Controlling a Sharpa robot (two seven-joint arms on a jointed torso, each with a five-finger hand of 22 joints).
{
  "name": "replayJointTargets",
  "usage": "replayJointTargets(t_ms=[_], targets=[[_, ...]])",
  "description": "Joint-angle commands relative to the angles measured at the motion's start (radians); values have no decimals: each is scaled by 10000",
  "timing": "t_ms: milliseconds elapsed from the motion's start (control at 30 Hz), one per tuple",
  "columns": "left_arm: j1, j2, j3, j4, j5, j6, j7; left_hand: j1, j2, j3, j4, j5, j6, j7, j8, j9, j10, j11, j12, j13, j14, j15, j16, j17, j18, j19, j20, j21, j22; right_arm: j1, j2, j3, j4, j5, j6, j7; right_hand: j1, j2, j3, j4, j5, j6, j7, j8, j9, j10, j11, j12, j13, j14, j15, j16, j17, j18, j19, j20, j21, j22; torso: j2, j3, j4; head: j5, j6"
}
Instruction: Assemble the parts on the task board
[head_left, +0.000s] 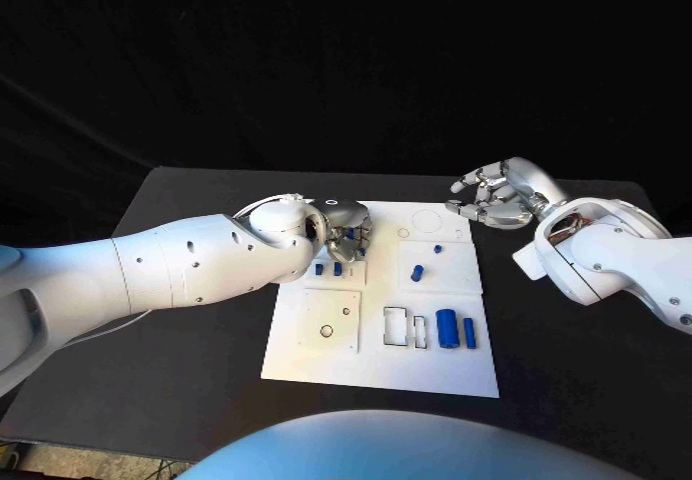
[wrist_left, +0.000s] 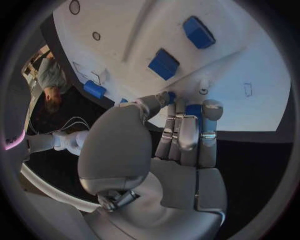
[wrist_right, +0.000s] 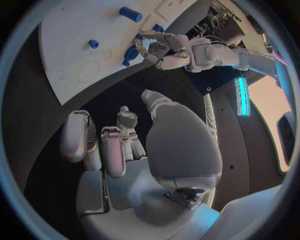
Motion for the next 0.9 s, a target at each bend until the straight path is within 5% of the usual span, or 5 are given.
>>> replayJointTargets(t_ms=[33, 467, 900], targets=[[-21, 41, -18, 3, 130, 226, 81, 38, 103, 77, -4, 45, 92, 18, -53, -19, 88, 18, -83, -55, 49, -12, 68, -34, -114, 99, -13, 35, 957, -6, 8, 2, 3, -61, 86, 50, 40, -13, 81, -1, 41, -52, 12, 64, 13, 91, -11, 61, 16, 630, -24, -42, 1153, 203, -67, 20, -46, 1055, 2, -1, -1, -10, 1], [-24, -19, -10, 58, 376, -535, 349, 212, 268, 139, -224, 392, 649, -3, -194, -119, 902, -58, -805, -418, 378, -88, 345, 207, -217, 432, -104, 700, 1094, -7, 8, 2, 5, -73, 72, 63, 47, -15, 91, -8, 45, -39, 8, 75, 20, 151, -16, 113, 67, 631, -28, -43, 1155, 204, -67, 18, -52, 1054, -4, -10, 1, 2, 1], [-17, -650, 285, 726, 912, -923, 434, 148, 248, 78, -225, 394, 745, -11, -249, -145, 1064, -63, -991, -482, 421, -95, 371, 212, -238, 488, -112, 824, 1114, -13, 1, 2, -39, -81, 62, 68, 47, -15, 91, -8, 45, -39, 8, 75, 20, 151, -16, 113, 67, 631, -28, -43, 1155, 204, -67, 18, -52, 1054, -25, -10, 29, 5, 1]])
